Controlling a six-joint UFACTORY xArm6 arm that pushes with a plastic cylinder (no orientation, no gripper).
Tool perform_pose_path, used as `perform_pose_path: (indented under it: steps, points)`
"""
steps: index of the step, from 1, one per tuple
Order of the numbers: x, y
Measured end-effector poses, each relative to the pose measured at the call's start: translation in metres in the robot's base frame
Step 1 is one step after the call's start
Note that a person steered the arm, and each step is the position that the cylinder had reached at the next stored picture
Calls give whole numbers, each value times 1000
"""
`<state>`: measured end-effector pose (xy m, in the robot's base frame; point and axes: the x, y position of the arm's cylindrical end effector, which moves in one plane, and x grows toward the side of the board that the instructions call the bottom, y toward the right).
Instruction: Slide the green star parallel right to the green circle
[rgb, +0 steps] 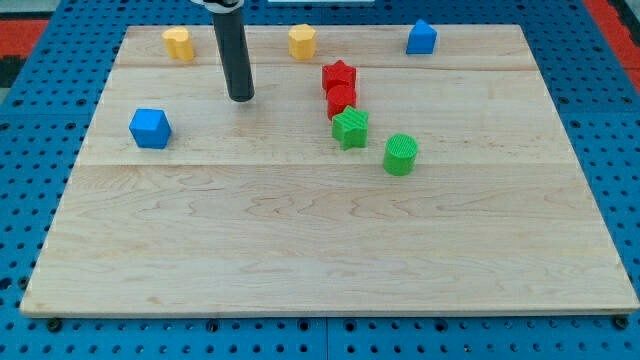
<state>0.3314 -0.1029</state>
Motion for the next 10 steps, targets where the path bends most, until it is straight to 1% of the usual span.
perform_pose_path:
  steps: [1,3,4,5,6,7,8,9,10]
  points:
    - [-2,0]
    - [-25,0]
    - [-13,31]
    - [47,56]
    - [69,110]
    - [65,210]
    - [66,190]
    - [54,157]
    - [7,194]
